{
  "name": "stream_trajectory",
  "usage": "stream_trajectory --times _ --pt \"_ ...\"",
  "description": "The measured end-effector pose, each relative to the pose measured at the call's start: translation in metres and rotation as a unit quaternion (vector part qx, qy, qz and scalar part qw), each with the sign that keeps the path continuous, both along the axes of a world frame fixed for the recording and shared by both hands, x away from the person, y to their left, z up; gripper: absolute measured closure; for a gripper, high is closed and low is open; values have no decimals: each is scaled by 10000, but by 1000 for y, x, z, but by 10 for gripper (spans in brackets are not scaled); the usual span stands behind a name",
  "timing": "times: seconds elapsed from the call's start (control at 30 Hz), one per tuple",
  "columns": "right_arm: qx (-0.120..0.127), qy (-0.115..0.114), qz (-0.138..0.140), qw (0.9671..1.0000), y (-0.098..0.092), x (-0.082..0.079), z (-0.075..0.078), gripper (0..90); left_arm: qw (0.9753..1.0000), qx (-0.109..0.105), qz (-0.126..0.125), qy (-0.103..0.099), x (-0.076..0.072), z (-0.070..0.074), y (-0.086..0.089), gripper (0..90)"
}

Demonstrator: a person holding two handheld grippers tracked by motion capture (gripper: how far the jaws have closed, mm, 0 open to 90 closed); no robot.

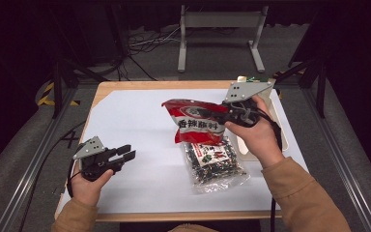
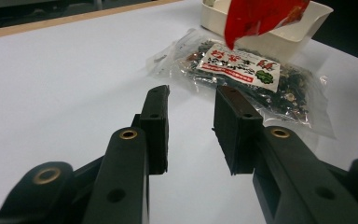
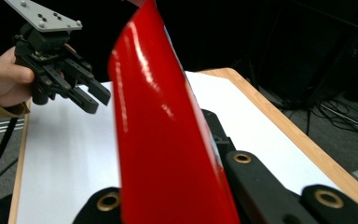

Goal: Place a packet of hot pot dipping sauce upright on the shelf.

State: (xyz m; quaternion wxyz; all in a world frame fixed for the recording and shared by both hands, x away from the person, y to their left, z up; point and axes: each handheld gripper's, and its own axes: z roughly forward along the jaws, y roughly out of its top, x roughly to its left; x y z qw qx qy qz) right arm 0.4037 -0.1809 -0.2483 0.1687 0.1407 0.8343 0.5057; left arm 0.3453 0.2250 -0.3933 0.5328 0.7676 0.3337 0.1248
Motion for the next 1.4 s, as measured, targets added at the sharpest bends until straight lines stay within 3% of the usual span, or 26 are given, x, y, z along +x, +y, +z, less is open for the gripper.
stream_trajectory --times 0.37,0.7,1.1,1.4 --pt "-59 -101 -198 9997 -28 9 13 895 9999 84 87 53 3 -3 7 630" --pt "-117 -173 -375 9991 -55 23 18 894 9996 161 188 103 6 -6 11 529" --pt "-220 -322 -637 9972 -84 40 23 894 9993 100 290 236 10 -11 15 478" --pt "-271 -509 -674 9961 -102 53 26 894 9985 236 390 307 14 -15 20 397"
